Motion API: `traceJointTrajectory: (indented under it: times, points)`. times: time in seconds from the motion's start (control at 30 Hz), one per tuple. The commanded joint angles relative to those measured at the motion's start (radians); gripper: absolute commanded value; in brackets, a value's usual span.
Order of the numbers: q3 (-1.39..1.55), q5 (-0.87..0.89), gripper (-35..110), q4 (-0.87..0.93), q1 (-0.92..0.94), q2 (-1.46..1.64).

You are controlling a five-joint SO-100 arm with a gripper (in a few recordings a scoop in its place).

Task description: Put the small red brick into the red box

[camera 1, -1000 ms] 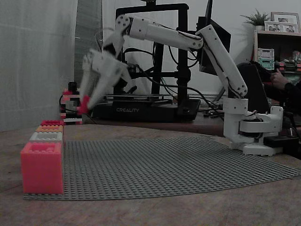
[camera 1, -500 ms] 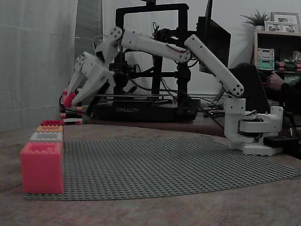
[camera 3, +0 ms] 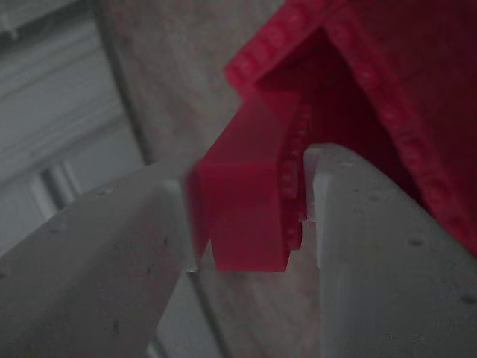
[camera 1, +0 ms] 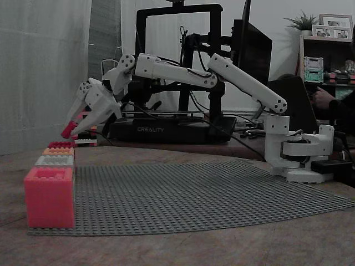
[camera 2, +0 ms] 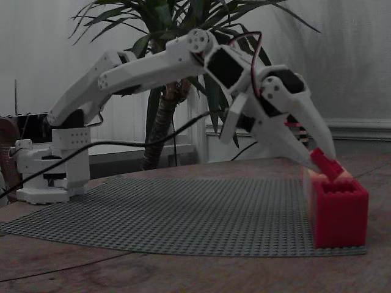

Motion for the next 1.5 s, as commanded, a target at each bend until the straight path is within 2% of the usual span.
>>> traceJointTrajectory:
  times: [0.0, 0.4, 0.7, 1.03, 1.3, 1.47]
  points:
    - [-0.066, 0.008, 5, -0.035, 0.000, 0.028]
    - [-0.044, -0.002, 12, -0.035, -0.025, 0.044]
    - [0.158, -0.038, 0, -0.051, -0.063, 0.267]
    - [0.838, -0.115, 0, -0.167, -0.135, 0.847]
    - [1.667, -0.210, 0, -0.272, -0.216, 1.378]
    - [2.079, -0.199, 0, -0.229, -0.258, 1.713]
